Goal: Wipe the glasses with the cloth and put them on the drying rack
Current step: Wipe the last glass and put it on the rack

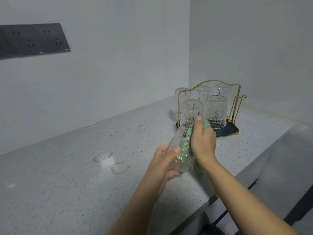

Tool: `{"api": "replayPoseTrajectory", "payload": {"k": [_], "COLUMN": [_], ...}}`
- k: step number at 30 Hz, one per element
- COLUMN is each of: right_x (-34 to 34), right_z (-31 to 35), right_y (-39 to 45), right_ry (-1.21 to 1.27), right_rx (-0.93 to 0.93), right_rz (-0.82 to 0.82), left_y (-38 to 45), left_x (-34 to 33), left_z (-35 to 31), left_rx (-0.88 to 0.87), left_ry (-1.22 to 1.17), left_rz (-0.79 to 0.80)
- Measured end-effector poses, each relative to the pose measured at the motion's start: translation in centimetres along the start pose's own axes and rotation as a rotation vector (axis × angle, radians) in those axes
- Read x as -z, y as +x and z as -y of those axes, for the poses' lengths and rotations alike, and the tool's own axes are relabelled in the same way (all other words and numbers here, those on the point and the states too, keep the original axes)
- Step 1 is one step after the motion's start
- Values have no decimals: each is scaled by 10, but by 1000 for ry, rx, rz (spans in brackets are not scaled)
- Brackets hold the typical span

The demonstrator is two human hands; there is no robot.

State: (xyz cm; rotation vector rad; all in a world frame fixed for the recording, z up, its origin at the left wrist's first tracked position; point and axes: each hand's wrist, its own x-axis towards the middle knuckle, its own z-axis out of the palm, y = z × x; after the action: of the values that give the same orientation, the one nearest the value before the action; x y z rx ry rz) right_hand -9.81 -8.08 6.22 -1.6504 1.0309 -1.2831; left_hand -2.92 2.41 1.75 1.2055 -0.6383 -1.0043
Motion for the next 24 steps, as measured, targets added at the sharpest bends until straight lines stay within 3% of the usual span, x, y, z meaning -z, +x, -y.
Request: {"api": "replayPoseTrajectory", "payload": {"k": [4,8,10,13,17,19,22,24], "right_x": [-4,-7,-7,-8,-10,-11,-11,-11], "right_z": [1,-3,-2,3,8,4,0,0], "right_y": [2,-5,-6,-4,-1,-2,-5,-4], "right_ry": [-57,262,330,281,129,146,246,263], "right_rx": [7,53,63,70,43,64,141,147], "right_rz": [-34,18,-2,-63,-70,-31,7,-16], "left_y": [4,0,-2,1,7,6,1,0], "left_x": [-8,0,0,-3,-1,-1,-1,-1], "left_z": [10,-8,-12,-8,8,6,-7,-9], "left_rx": [-132,158,225,89,-250,-179,163,251], "left_ry": [112,-406,-507,-323,200,62,-498,-571], "left_rz": [-145,91,167,90,-157,-129,107,186]}}
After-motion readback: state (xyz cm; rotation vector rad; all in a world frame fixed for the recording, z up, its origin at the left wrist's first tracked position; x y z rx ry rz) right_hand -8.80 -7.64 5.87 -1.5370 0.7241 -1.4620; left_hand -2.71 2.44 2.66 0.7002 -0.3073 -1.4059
